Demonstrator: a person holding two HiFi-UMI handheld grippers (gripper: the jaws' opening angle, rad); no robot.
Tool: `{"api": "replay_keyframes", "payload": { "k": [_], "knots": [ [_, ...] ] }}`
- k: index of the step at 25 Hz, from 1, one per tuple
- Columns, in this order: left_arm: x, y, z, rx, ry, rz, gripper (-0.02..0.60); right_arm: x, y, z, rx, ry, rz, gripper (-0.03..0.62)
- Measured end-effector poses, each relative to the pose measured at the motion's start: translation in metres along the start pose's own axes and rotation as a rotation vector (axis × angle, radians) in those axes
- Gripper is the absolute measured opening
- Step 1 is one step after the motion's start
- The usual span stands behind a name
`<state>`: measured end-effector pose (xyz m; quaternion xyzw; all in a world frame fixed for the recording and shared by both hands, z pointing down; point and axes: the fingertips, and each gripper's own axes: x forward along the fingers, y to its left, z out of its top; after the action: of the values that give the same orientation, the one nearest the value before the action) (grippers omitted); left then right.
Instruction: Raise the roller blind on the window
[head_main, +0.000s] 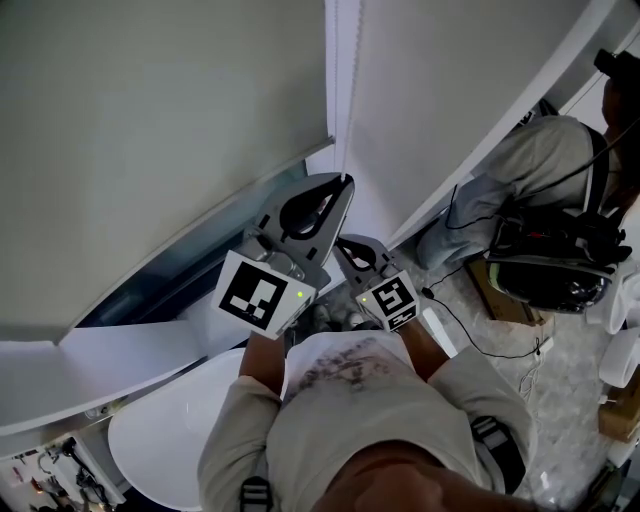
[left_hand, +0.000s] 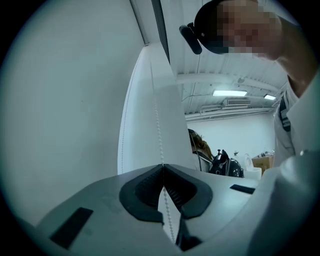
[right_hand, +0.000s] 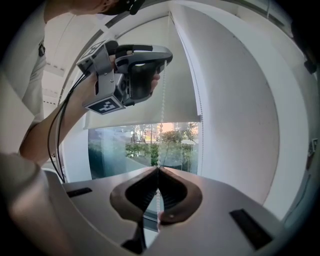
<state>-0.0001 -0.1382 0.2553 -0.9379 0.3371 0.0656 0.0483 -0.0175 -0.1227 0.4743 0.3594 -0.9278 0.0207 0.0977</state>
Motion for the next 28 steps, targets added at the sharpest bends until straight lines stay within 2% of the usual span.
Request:
{"api": "replay_keyframes", "payload": {
  "k": [8,12,28],
  "knots": [
    [-0.003,0.001,-0.009,-0.018,-0.006,0.01,0.009,0.004,-0.001,-0.007,-0.008,0.024,-0.002,0.061],
    [-0.004,0.0,-0.029,-0.008,0.013,0.011,0.009,0.002,0.0,-0.026,-0.002,0.072,0.0,0.061],
    [-0.015,-0.004,-0.108,-0.113,0.1,0.044,0.009,0.007,0.007,-0.107,0.035,0.254,0.029,0.061]
  ]
}}
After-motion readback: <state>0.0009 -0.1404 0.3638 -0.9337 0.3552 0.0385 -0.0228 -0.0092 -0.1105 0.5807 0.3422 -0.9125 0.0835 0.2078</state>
